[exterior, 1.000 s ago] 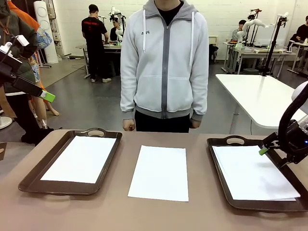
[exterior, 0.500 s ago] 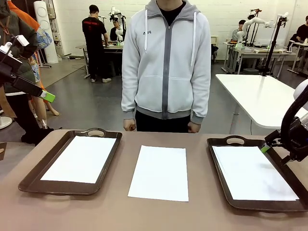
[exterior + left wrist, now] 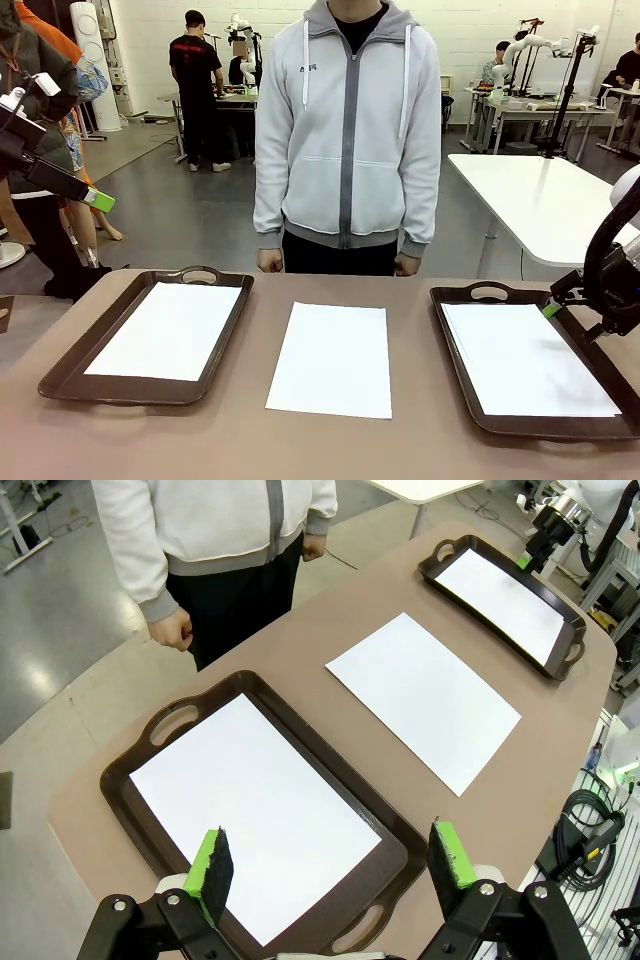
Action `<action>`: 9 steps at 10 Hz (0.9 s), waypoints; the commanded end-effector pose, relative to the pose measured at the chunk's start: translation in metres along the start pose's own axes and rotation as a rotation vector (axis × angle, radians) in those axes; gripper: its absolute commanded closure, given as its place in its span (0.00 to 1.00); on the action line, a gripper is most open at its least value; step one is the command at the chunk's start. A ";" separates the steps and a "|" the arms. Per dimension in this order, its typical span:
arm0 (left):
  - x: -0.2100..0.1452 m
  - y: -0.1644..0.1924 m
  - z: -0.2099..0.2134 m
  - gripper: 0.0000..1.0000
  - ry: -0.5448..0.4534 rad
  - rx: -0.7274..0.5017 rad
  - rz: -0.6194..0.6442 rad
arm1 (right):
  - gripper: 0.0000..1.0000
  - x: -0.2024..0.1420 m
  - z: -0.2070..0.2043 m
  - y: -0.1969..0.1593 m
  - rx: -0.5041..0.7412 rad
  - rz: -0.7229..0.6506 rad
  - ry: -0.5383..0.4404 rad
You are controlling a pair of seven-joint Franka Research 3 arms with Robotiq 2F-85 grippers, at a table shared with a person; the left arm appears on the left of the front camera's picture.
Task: Sort the A4 documents.
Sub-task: Place the A4 Paper in the designated Handle tray, then receive the A4 Paper.
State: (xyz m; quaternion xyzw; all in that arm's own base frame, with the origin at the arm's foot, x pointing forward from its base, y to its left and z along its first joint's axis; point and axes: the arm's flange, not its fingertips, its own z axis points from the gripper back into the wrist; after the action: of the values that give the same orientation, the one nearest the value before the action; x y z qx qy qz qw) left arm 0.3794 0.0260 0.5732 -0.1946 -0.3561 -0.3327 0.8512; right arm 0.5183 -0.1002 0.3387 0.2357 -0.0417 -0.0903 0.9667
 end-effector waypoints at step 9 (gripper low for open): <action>-0.001 0.000 -0.001 0.00 0.007 0.005 -0.014 | 0.00 0.000 -0.001 -0.001 -0.001 -0.003 0.001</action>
State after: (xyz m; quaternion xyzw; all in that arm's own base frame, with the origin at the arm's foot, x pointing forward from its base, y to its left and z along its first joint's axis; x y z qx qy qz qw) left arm 0.3794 0.0260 0.5732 -0.1946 -0.3561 -0.3327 0.8512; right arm 0.5183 -0.1002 0.3387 0.2357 -0.0417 -0.0903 0.9667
